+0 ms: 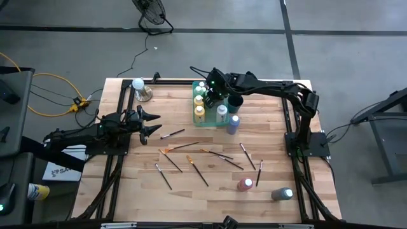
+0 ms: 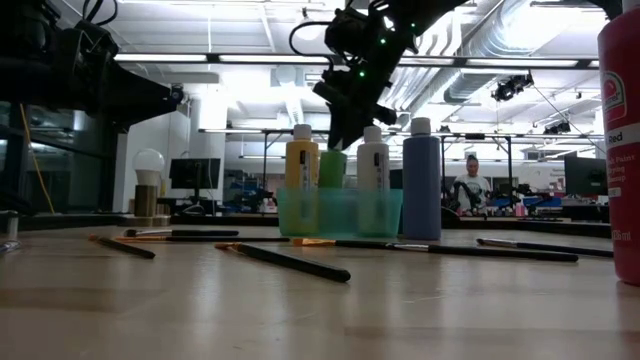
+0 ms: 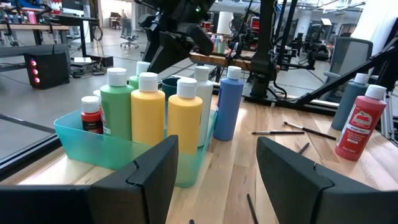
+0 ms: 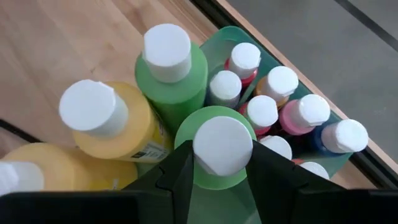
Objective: Pick & Place Paint Supplies
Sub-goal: Put the light green paint bottle into the green bin, then put the purple paint bottle into the green bin
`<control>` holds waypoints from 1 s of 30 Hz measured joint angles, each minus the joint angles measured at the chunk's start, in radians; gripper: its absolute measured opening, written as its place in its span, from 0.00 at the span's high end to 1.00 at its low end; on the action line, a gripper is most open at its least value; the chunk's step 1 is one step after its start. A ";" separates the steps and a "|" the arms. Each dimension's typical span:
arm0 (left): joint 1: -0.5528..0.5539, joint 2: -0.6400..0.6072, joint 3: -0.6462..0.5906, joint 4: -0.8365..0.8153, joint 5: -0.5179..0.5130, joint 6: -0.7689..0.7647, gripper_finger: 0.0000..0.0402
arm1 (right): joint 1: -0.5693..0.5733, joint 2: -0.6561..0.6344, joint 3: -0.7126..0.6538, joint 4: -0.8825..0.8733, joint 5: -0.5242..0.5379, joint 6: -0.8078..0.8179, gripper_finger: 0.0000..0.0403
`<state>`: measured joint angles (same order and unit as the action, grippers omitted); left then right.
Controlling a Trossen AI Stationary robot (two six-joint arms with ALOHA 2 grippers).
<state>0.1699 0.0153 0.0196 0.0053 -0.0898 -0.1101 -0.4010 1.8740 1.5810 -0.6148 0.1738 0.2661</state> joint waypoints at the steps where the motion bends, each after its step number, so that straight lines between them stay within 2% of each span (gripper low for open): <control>1: 0.000 0.000 0.000 0.000 0.000 0.000 0.47 | 0.001 0.000 0.000 0.002 -0.002 0.000 0.66; 9: 0.000 0.000 0.000 0.000 0.000 0.000 0.47 | 0.001 0.000 0.000 0.032 -0.012 0.031 0.58; 18: 0.000 0.000 0.000 0.000 0.000 0.000 0.47 | 0.002 -0.046 0.000 -0.018 -0.013 0.080 0.43; 25: 0.000 0.000 0.000 0.000 0.000 0.000 0.47 | 0.020 -0.148 0.000 -0.234 -0.029 0.134 0.38; 30: 0.000 0.000 0.000 0.000 0.000 0.000 0.47 | 0.054 -0.193 0.002 -0.399 -0.126 0.200 0.39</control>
<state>0.1698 0.0151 0.0196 0.0054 -0.0895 -0.1101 -0.3470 1.6806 1.5826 -1.0139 0.0482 0.4656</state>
